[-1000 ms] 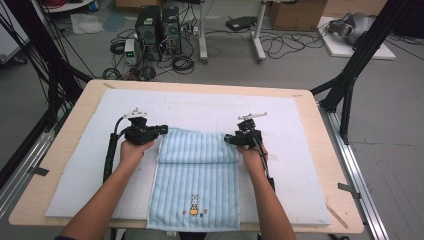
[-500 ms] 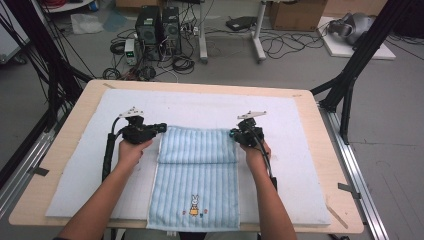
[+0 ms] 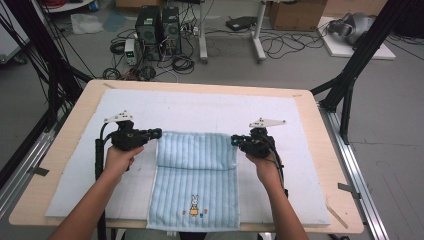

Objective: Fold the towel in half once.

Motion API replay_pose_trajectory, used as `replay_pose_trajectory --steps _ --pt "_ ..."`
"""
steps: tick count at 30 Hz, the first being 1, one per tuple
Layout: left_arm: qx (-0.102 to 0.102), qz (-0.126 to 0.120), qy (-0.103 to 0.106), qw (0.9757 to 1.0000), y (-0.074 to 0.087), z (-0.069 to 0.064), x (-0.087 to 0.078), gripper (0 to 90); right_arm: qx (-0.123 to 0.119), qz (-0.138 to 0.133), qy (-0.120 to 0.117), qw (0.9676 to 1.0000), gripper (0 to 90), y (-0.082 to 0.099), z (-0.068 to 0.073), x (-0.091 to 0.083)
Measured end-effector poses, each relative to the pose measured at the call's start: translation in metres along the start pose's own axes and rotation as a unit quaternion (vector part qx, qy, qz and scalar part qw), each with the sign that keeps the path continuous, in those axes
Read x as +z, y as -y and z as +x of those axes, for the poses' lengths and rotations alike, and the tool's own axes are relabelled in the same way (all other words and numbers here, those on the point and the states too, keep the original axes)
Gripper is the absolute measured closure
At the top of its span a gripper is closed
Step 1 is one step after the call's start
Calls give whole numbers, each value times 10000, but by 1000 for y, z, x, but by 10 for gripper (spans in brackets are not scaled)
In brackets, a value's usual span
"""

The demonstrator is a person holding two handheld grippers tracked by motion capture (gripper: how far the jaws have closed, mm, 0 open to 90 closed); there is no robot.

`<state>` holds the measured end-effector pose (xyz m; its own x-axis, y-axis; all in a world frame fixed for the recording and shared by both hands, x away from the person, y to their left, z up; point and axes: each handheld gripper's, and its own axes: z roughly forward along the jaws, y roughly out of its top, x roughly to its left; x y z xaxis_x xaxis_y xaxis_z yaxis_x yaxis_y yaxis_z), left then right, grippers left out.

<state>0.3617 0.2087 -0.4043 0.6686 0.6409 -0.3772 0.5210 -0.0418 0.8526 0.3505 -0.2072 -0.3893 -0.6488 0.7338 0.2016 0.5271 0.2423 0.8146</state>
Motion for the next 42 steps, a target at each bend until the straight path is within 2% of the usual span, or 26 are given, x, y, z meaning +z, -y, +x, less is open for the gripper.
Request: replay_pose_trajectory --steps 4,6,10,14,15,19,23,24,26,27,30,32,34,38,42 --pt "-60 82 148 9998 14 -5 -8 841 22 -132 -113 9998 840 10 8 -12" --pt "-17 240 165 9996 20 -7 -10 841 27 -68 -122 9999 840 17 11 -16" --pt "-118 388 270 9988 37 -10 -13 840 129 138 -182 9997 839 35 15 -20" --pt "-149 510 327 9981 47 -14 -14 840 158 289 -210 9992 838 49 20 -25" --pt "-150 541 337 9979 50 -16 -15 839 150 319 -207 9992 837 52 22 -26" --pt "-94 707 382 9967 56 -20 -19 837 -161 495 -6 9986 828 66 35 -33" --pt "-68 796 430 9959 59 -21 -23 820 -155 490 -136 9986 782 75 41 -37" --pt "-108 757 460 9960 59 -21 -24 783 -166 480 -144 9986 753 75 41 -38" --pt "-113 560 408 9975 57 -19 -26 564 -99 354 -76 9993 689 74 40 -41" --pt "-115 435 355 9984 55 -18 -27 493 -56 214 11 9998 657 71 37 -43" --pt "-245 55 156 9996 46 -9 -31 454 62 -2 208 9998 652 64 29 -45" --pt "-377 0 -15 9993 40 -1 -28 456 87 3 327 9994 676 58 23 -40" --pt "-396 -11 -202 9990 38 4 -23 464 87 193 364 9991 699 54 18 -27" --pt "-424 88 -265 9987 39 7 -15 482 -105 580 392 9975 731 53 17 -1" --pt "-260 179 -280 9991 40 5 -13 505 -391 947 474 9936 740 55 21 14"
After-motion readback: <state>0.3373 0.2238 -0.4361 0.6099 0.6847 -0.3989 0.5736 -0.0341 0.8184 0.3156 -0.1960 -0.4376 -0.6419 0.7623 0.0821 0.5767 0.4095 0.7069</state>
